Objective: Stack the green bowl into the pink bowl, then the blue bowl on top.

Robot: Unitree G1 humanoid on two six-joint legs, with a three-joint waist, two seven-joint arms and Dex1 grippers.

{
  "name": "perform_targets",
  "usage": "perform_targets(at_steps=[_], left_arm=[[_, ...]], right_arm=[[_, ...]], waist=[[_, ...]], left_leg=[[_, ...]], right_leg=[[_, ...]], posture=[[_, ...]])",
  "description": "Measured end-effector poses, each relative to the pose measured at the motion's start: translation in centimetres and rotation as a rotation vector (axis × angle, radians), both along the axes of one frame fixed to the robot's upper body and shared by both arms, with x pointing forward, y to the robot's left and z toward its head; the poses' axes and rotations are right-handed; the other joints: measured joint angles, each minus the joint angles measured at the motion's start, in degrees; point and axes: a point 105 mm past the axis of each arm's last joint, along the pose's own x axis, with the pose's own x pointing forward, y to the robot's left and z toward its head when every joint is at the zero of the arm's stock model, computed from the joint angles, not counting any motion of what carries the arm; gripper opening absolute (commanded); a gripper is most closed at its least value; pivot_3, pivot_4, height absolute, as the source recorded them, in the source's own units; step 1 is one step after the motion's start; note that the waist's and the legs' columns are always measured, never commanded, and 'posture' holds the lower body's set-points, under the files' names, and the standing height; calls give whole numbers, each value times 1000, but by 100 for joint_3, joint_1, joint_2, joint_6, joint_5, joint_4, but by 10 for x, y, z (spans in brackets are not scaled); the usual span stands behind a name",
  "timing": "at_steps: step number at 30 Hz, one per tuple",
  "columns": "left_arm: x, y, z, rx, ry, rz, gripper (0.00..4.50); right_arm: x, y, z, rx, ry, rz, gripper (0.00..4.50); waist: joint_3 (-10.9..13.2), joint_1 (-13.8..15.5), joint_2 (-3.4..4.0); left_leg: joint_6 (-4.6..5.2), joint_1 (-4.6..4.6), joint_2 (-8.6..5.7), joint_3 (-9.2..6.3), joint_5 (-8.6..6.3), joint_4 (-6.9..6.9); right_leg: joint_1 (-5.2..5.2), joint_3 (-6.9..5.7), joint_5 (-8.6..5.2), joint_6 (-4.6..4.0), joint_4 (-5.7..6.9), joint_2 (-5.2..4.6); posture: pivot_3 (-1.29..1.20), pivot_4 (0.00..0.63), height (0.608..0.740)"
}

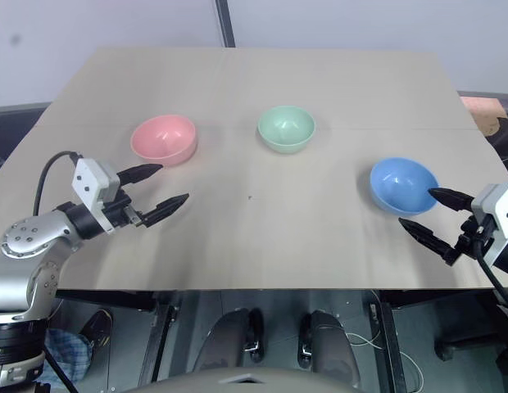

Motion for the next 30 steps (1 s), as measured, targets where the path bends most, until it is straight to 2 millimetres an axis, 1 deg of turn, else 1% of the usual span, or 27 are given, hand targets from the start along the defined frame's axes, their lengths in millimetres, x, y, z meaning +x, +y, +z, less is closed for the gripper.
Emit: perform_targets(at_steps=[25,28,30], left_arm=[[-1,-2,-1,-2,4,-12,4500],[1,-1,-3,6,7,2,4500],[7,2,-7,22,19,30,4500]], right_arm=[[-2,3,-3,16,7,10,4401],[-3,9,0,17,0,30,4401],[-4,22,7,46,-7,80,4401]], waist=[[0,-1,0],[0,0,0],[0,-3,0]], left_leg=[[0,0,0,0,0,0],[0,1,0,0,0,0],[0,2,0,0,0,1]], right_leg=[[0,0,0,0,0,0],[0,0,0,0,0,0],[0,0,0,0,4,1]], posture=[[0,150,740],[0,150,740],[0,150,740]])
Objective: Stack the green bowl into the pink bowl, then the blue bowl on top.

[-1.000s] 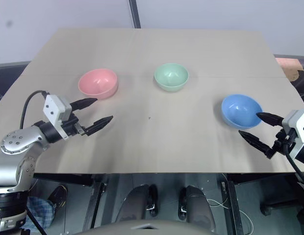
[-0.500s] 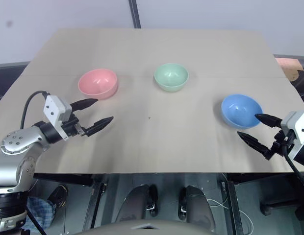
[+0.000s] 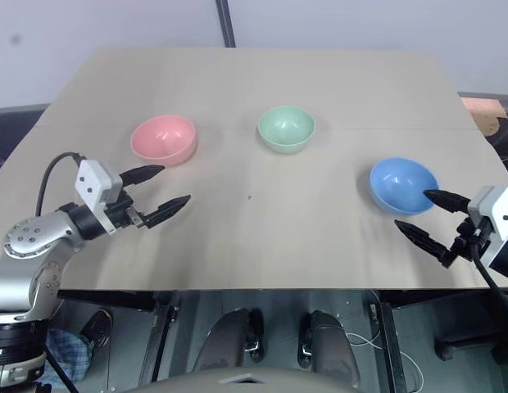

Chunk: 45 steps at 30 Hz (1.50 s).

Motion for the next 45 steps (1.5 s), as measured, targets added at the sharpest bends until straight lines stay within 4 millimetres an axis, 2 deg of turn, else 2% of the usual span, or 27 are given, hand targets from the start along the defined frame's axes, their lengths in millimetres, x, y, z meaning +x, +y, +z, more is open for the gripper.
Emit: perform_targets(at_steps=[4,9,20,25,28,31,33,34,35,37,38,40,42,43,45], left_arm=[[16,9,-2,73,3,52,4500],[33,18,-1,165,-14,86,4500],[65,29,8,349,-89,107,4500],[75,40,-12,421,-25,127,4500],[81,38,-27,479,14,94,4500],[90,31,-27,519,-8,61,4500],[92,30,-26,520,-12,62,4090],[100,27,-27,537,-15,55,3894],[104,24,-28,545,-16,45,3193],[106,24,-29,552,-14,36,2490],[108,23,-30,564,-11,28,1945],[110,22,-31,579,-8,20,1129],[111,24,-31,578,-7,19,68],[114,22,-22,575,-35,20,24],[114,22,-21,588,-32,1,24]], right_arm=[[-5,36,28,75,-61,139,4401],[-10,56,33,114,-31,211,4401],[-11,56,27,116,-19,190,4401],[-10,56,25,123,-27,178,4401],[-8,57,23,132,-28,167,4401],[-7,57,23,129,-40,156,4401],[-6,57,23,128,-44,154,4500],[-5,56,22,124,-51,145,4500],[-4,55,22,120,-53,139,4500],[-4,53,21,118,-59,131,4500],[-4,53,20,120,-59,127,4500],[-3,52,19,121,-57,122,4500],[-4,52,18,128,-58,118,4500],[-4,51,17,126,-55,114,4500],[-4,51,17,121,-59,112,4500]], waist=[[0,2,-3],[2,15,-9],[1,8,-11],[1,-4,-12],[0,3,-12],[-4,25,-19],[-4,23,-19],[-5,23,-20],[-5,15,-21],[-5,5,-21],[-5,0,-21],[-5,-8,-22],[-4,-9,-23],[-5,-4,-25],[-8,-3,-20]], left_leg=[[0,-2,1,-1,0,1],[1,-9,-3,-3,0,1],[2,-7,-4,-3,0,3],[2,-6,-3,-2,0,4],[2,-8,-4,-2,0,8],[2,-8,-5,-5,0,14],[3,-7,-5,-5,-1,16],[3,-5,-6,-7,-1,18],[3,-5,-6,-8,-1,20],[3,-5,-6,-8,-1,21],[3,-6,-5,-7,-1,21],[3,-6,-4,-7,-1,21],[3,-6,-3,-7,0,21],[3,-6,-3,-9,-1,22],[3,-5,-7,-7,-1,22]], right_leg=[[0,0,0,0,-2,0],[-1,-3,0,0,-7,-3],[0,-4,1,1,-4,-2],[0,-4,1,0,-1,0],[0,-5,1,1,0,-1],[3,-8,1,1,2,-2],[5,-9,1,1,2,-3],[7,-10,1,1,4,-2],[8,-11,1,1,6,-2],[8,-11,1,1,7,-2],[7,-11,1,1,7,0],[7,-10,1,1,7,1],[6,-10,1,1,7,2],[6,-11,1,1,8,2],[7,-10,1,1,8,-2]], posture=[[0,150,740],[0,150,740],[0,150,740],[0,150,740],[0,150,740],[0,150,740],[0,150,740],[0,150,740],[0,150,740],[0,150,740],[0,150,740],[0,150,740],[0,150,740],[0,150,740],[0,150,740]])
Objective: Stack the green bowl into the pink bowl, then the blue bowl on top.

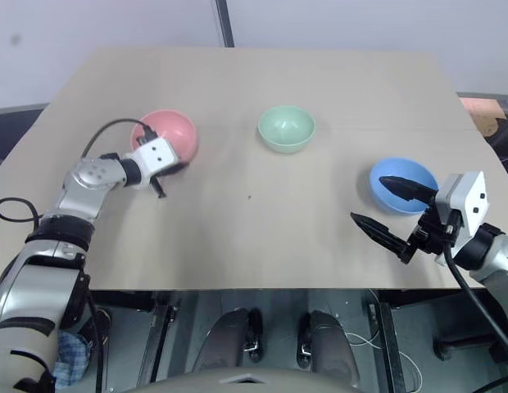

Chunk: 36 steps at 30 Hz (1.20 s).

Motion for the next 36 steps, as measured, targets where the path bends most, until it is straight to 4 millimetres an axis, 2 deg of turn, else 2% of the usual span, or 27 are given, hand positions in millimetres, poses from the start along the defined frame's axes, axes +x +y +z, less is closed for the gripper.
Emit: perform_targets(at_steps=[4,10,14,21,27,28,29,36], left_arm=[[-5,-12,-3,-1,44,-84,24],[-33,-67,-5,81,114,-446,24],[-54,-92,-4,156,130,-649,24],[-87,-112,3,253,161,-896,24],[-101,-120,5,260,141,-996,24],[-101,-121,5,255,138,-1002,798],[-102,-121,6,253,133,-1007,1058],[-98,-125,6,227,93,-1000,4125]], right_arm=[[2,-2,0,1,-4,-7,4500],[2,-3,0,-7,-5,-5,4500],[2,-3,0,-10,-5,-7,4500],[2,-3,-1,-11,-5,-6,4500],[3,-4,-2,-11,-2,-19,4500],[3,-5,-2,-10,-2,-22,4500],[3,-5,-2,-10,-3,-24,4500],[3,-5,-2,-10,-3,-23,4500]], waist=[[2,11,-7],[2,2,-7],[2,-13,-7],[2,-9,-6],[2,0,-6],[2,0,-6],[2,0,-6],[2,0,-6]], left_leg=[[1,-2,0,-2,-1,4],[0,-3,1,-4,0,6],[-2,1,4,-3,1,6],[-1,1,2,-3,1,9],[1,3,2,-5,0,11],[1,3,2,-5,0,11],[1,3,1,-5,0,11],[1,2,2,-6,0,11]], right_leg=[[2,-3,0,0,0,-1],[3,-5,0,-1,-1,0],[4,-2,0,-1,1,5],[6,-1,0,-1,1,4],[9,-2,0,0,1,5],[9,-2,0,0,1,5],[9,-2,0,0,1,5],[9,-2,0,0,1,6]], posture=[[0,150,740],[0,150,740],[0,150,740],[0,150,740],[0,150,740],[0,150,740],[0,150,740],[0,150,740]])
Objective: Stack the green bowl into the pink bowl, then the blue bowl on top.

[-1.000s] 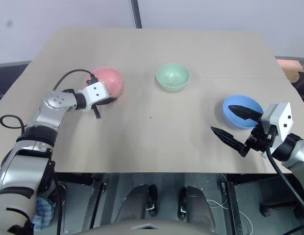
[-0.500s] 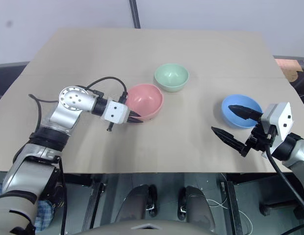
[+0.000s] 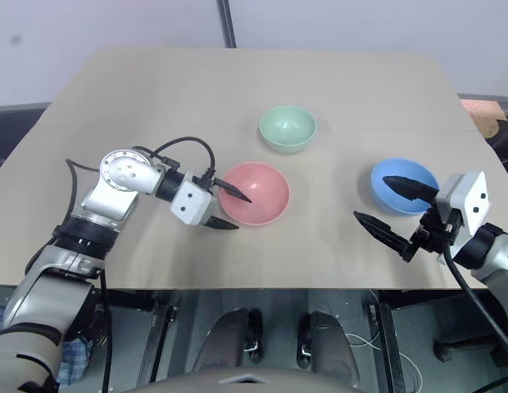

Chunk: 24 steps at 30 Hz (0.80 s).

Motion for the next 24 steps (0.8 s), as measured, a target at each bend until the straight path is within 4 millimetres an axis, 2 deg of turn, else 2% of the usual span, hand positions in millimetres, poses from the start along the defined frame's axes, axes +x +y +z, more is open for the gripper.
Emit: perform_targets(at_steps=[1,6,10,12,14,17,19,22,24], left_arm=[[0,0,1,-7,3,2,4454],[-2,-2,7,-68,48,33,4454],[1,1,29,-253,151,162,4454],[6,14,43,-370,198,279,4454],[12,28,46,-424,214,375,4454],[17,61,35,-488,227,573,4454],[18,67,33,-499,233,609,4454],[12,102,36,-593,236,767,4454],[3,113,36,-610,242,802,4454]], right_arm=[[0,0,0,0,0,0,4500],[0,0,0,0,1,1,4500],[0,0,0,0,3,3,4500],[-1,0,-2,0,8,2,4500],[-1,0,-2,0,10,2,4500],[-1,0,-3,1,16,3,4500],[-1,1,-4,2,22,4,4500],[4,5,-4,8,25,34,4500],[10,3,-5,11,32,31,4500]], waist=[[0,0,0],[0,-3,0],[0,-6,0],[-1,-17,2],[-1,-17,2],[-1,-11,2],[-1,0,2],[0,-29,-1],[0,-38,-1]], left_leg=[[0,0,0,0,0,0],[-1,1,1,-1,1,0],[-2,1,3,-2,1,0],[-2,4,4,-2,1,-1],[-2,6,4,-2,1,-2],[-2,5,5,-1,1,-2],[-1,4,5,-1,0,-1],[0,4,6,-3,-1,-2],[0,5,8,-2,0,-4]], right_leg=[[0,0,0,0,0,0],[0,0,0,0,0,-1],[0,0,0,0,1,0],[0,2,0,0,0,-1],[1,2,0,0,1,0],[2,3,0,0,1,-1],[2,1,0,0,0,-2],[2,1,0,0,-3,-7],[1,1,-1,0,-3,-6]], posture=[[0,150,740],[0,150,740],[0,150,740],[0,150,740],[0,150,740],[0,150,740],[0,150,740],[0,150,740],[0,150,740]])
